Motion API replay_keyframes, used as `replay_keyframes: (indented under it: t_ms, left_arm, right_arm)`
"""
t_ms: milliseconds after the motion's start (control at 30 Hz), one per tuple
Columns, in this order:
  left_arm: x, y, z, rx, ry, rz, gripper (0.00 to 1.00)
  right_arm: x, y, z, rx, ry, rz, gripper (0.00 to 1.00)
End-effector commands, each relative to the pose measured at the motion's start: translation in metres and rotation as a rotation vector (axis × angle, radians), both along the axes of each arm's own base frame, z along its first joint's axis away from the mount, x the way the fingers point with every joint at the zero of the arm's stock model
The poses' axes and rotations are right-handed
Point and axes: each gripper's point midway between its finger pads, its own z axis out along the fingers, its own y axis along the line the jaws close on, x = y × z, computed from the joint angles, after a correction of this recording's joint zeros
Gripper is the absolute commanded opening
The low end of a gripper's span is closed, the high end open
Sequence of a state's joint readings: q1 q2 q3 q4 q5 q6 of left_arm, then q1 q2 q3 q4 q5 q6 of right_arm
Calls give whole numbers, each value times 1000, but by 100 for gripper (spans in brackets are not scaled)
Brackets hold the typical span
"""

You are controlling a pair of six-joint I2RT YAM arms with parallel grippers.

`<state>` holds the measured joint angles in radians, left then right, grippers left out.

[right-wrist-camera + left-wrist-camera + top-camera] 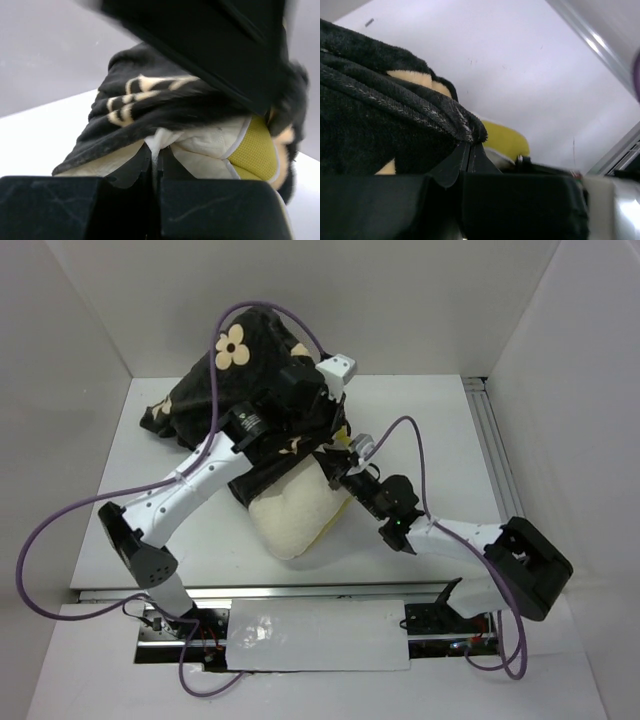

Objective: Put the pillow into the pillowcase

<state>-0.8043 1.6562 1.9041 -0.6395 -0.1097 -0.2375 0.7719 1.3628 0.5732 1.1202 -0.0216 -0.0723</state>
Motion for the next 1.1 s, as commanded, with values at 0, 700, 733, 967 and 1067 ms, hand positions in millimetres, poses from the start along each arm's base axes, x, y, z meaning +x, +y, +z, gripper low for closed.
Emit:
replay_keyframes:
  t_ms: [0,700,733,967,1067]
  left_arm:
    - [-20,-49,10,-107,50,-119,0]
    - [-171,-83,76,-285,157,-677,0]
    - [-176,-89,71,-299,196,-704,0]
    - [-183,-99,-20,-213,453,-676,0]
    - [-194,-99,-41,-218,525,-716,0]
  right_arm:
    - [-54,-16,94,226,-302,40,0]
    - [-16,-117,64,469,-237,-439,0]
    - [-10,-119,70,502,-237,-442,0]
    - [9,-135,86,614,-228,-470,0]
    - [8,-147,91,679,-223,-443,0]
